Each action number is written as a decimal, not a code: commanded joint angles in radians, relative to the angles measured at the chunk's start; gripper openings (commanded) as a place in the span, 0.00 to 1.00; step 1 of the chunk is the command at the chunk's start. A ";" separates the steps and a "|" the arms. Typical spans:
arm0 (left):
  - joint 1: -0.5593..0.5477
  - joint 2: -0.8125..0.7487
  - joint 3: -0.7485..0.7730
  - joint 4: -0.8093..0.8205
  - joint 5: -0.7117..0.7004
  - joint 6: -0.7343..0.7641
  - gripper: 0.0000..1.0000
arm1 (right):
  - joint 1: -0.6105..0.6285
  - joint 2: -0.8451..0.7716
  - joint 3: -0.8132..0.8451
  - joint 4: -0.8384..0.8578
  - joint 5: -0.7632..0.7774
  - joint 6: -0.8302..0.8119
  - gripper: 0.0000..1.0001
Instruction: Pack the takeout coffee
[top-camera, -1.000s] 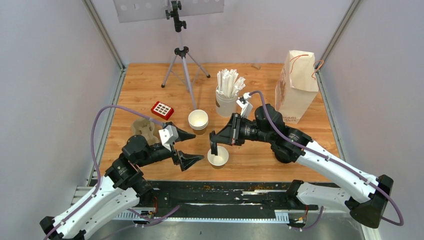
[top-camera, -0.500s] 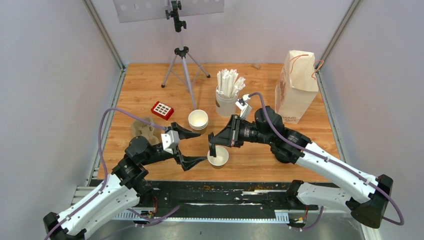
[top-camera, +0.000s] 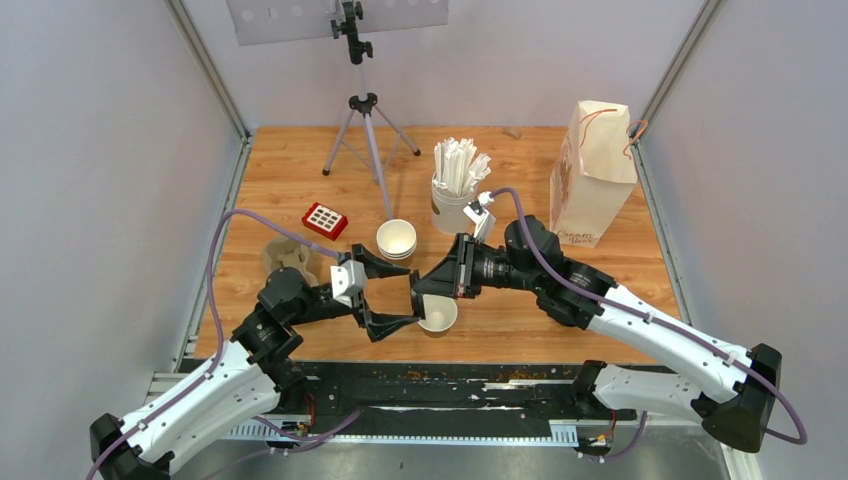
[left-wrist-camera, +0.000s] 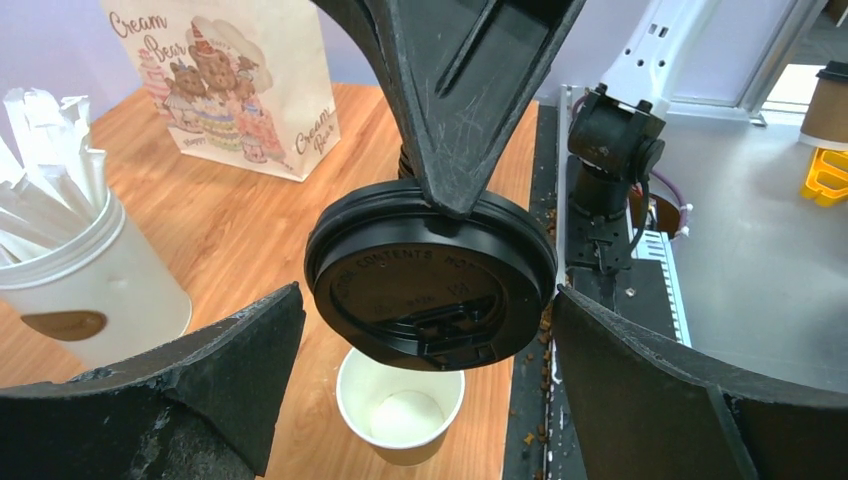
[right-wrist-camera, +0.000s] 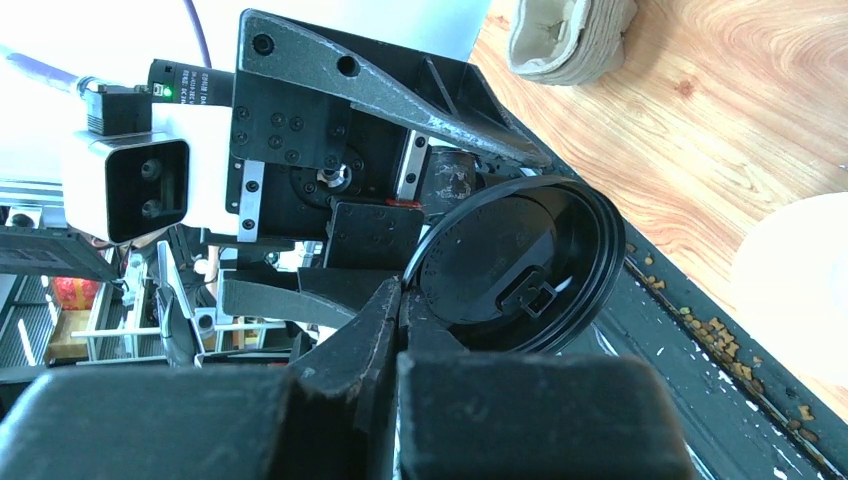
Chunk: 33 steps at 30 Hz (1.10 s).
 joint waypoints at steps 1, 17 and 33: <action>-0.005 0.009 0.010 0.072 0.033 0.013 1.00 | 0.009 -0.012 -0.009 0.068 -0.004 0.014 0.00; -0.006 0.016 0.005 0.100 0.002 -0.093 0.81 | 0.009 -0.030 -0.044 0.045 0.014 0.001 0.01; -0.007 0.115 0.328 -0.577 -0.384 -0.159 0.80 | 0.003 -0.120 0.074 -0.322 0.418 -0.186 0.89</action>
